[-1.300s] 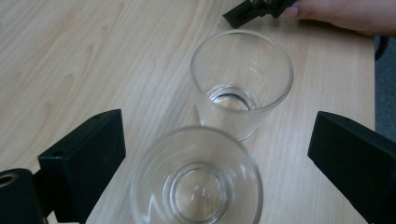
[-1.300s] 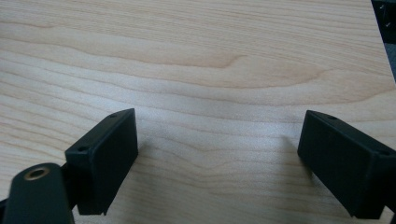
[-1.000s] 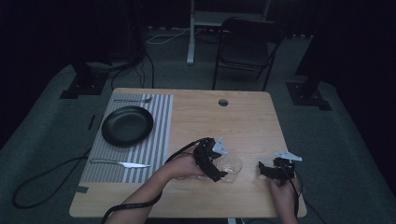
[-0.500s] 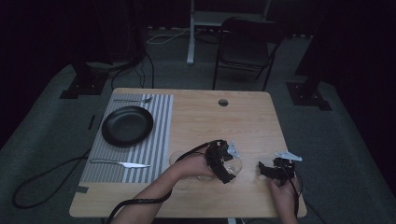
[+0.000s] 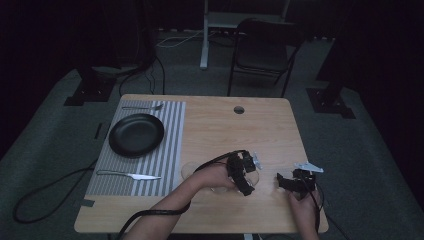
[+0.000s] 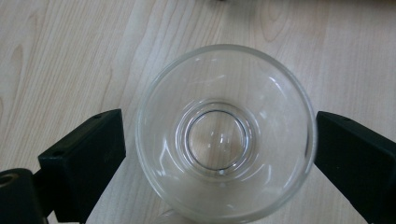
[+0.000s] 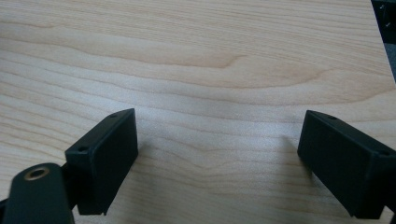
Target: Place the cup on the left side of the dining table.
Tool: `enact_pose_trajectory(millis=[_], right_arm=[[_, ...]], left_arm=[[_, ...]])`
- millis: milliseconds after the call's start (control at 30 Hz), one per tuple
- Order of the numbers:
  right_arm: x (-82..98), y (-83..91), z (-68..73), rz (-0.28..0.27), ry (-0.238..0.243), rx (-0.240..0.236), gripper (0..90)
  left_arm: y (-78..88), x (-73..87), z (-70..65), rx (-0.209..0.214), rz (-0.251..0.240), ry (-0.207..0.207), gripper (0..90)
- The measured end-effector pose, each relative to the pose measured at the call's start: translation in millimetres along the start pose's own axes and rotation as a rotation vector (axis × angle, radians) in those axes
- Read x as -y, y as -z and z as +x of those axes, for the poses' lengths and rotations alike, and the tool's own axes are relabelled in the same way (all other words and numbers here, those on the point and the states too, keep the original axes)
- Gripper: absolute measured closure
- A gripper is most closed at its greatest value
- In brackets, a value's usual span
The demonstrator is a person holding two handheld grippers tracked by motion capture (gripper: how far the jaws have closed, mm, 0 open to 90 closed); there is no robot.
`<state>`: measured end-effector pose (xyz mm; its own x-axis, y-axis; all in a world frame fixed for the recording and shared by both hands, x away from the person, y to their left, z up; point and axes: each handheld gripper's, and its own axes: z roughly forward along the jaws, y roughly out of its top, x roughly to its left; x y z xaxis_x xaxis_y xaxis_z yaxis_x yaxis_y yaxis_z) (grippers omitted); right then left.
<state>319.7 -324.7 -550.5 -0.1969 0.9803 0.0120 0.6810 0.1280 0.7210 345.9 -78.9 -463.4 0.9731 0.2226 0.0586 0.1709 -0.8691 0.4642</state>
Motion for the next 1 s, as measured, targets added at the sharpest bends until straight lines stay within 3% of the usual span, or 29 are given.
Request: enact_pose_trajectory(millis=[233,300,467,500,567,667,700,900,1000], right_arm=[[0.0,0.0,0.0,0.000,0.000,0.000,11.7],[0.0,0.0,0.1,0.000,-0.002,0.000,11.7],[0.0,0.0,0.1,0.000,-0.001,0.000,11.7],[0.0,-0.1,-0.1,-0.001,0.001,0.000,11.7],[0.0,-0.1,-0.1,-0.001,0.001,0.000,11.7],[0.0,-0.1,0.0,-0.001,0.001,0.000,11.7],[0.0,-0.1,0.0,-0.001,0.001,0.000,11.7],[0.0,0.0,0.1,0.000,-0.001,0.000,11.7],[0.0,0.0,0.1,0.000,-0.001,0.000,11.8]], left_arm=[[-5.4,-4.1,1.4,-0.001,0.038,0.003,4.6],[-8.9,-6.7,0.4,-0.005,0.072,-0.005,4.6],[-11.4,-9.0,-1.1,0.003,0.087,-0.001,4.6],[-15.7,-11.1,-3.8,-0.019,0.122,-0.007,4.6],[-16.3,-12.6,-4.2,-0.021,0.137,-0.007,4.7],[-16.4,-13.1,-4.7,-0.038,0.142,-0.011,10.4],[-15.7,-14.1,-5.1,-0.042,0.158,-0.012,16.0],[-13.9,-14.1,-2.7,-0.019,0.150,0.031,18.0],[-13.1,-14.0,-2.3,-0.020,0.157,0.033,18.1]])
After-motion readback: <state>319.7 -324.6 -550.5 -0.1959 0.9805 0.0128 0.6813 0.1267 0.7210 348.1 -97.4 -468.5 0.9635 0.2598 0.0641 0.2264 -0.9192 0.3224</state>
